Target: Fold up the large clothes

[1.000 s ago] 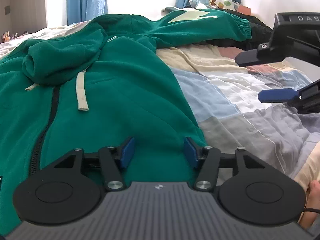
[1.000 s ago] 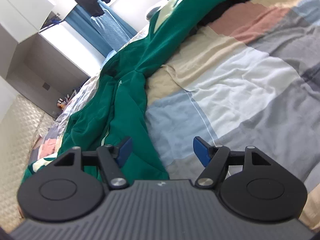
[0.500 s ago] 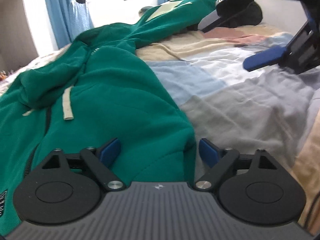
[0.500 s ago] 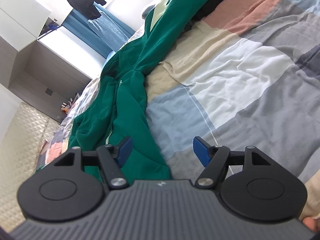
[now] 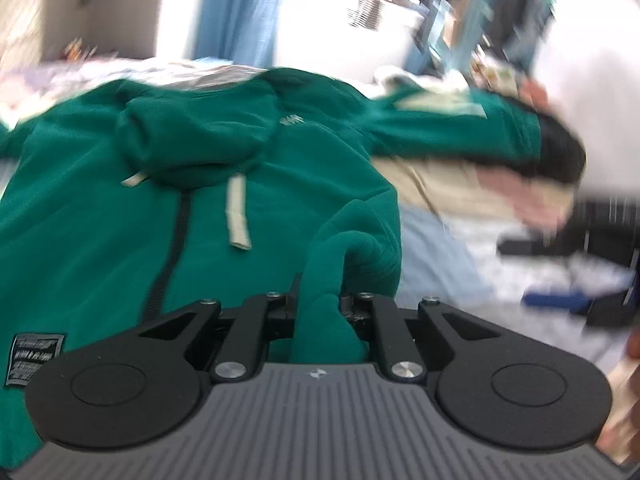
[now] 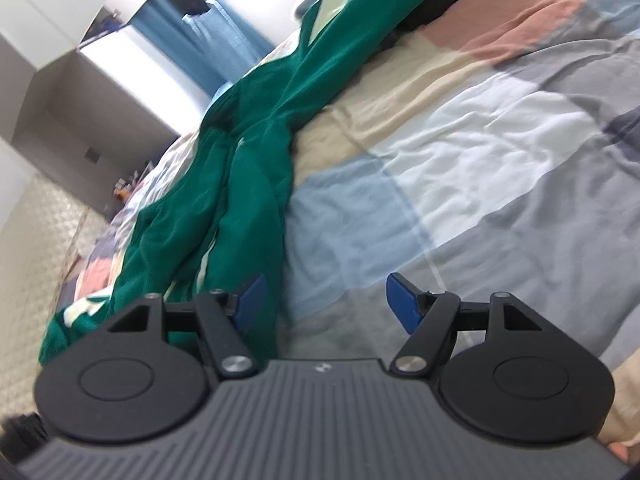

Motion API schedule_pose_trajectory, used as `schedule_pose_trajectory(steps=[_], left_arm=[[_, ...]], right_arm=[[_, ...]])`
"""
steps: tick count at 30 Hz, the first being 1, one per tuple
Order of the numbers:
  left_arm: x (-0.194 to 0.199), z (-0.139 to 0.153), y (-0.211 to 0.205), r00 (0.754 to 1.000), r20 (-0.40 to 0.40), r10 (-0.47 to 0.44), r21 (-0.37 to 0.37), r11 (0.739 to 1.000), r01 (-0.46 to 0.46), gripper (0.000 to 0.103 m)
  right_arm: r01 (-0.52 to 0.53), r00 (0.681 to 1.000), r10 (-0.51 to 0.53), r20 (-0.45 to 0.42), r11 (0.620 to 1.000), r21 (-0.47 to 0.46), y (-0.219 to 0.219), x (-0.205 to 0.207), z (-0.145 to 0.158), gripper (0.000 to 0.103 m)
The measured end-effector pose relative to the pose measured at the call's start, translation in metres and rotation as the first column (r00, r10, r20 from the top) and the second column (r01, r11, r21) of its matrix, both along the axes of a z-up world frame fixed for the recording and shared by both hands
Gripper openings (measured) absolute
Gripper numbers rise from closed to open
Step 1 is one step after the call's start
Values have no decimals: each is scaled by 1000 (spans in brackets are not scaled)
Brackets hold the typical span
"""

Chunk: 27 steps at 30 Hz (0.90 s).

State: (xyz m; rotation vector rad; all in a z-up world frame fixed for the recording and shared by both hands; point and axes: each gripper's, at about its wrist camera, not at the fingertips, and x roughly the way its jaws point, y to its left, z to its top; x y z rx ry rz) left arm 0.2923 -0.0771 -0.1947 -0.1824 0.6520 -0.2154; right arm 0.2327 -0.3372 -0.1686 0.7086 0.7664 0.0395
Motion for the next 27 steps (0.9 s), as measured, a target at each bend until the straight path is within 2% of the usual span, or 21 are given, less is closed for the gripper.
schedule_pose_trajectory(steps=[2, 5, 8, 12, 14, 17, 22, 24, 27], left_arm=[[2, 5, 25, 999, -24, 46, -98, 994, -48, 14], [7, 7, 59, 990, -82, 119, -209, 969, -134, 14], [15, 0, 90, 969, -171, 176, -329, 917, -224, 14], [28, -22, 114, 932, -295, 209, -431, 842, -325, 14], [31, -30, 121, 919, -334, 207, -468, 811, -352, 14], [32, -34, 127, 913, -354, 202, -497, 786, -367, 14], [34, -44, 135, 902, -388, 187, -557, 732, -392, 15], [34, -46, 136, 900, -397, 183, -573, 716, -398, 16], [34, -46, 137, 899, -399, 180, -582, 709, -399, 16]], right_arm=[[-27, 1000, 27, 1, 1000, 1, 7, 1, 0, 70], [-72, 997, 72, 7, 997, 2, 18, 1, -2, 70], [-120, 993, 120, 8, 993, 5, 31, 2, -3, 70], [-198, 980, 197, 16, 980, 29, 46, 4, -7, 70], [-226, 974, 225, 25, 974, 27, 55, 5, -8, 70], [-258, 966, 256, 43, 965, 51, 67, 9, -8, 70], [-302, 953, 292, 81, 939, 166, 83, 21, -12, 69], [-312, 950, 298, 98, 928, 206, 91, 27, -15, 66], [-330, 944, 314, 103, 912, 243, 103, 37, -18, 63]])
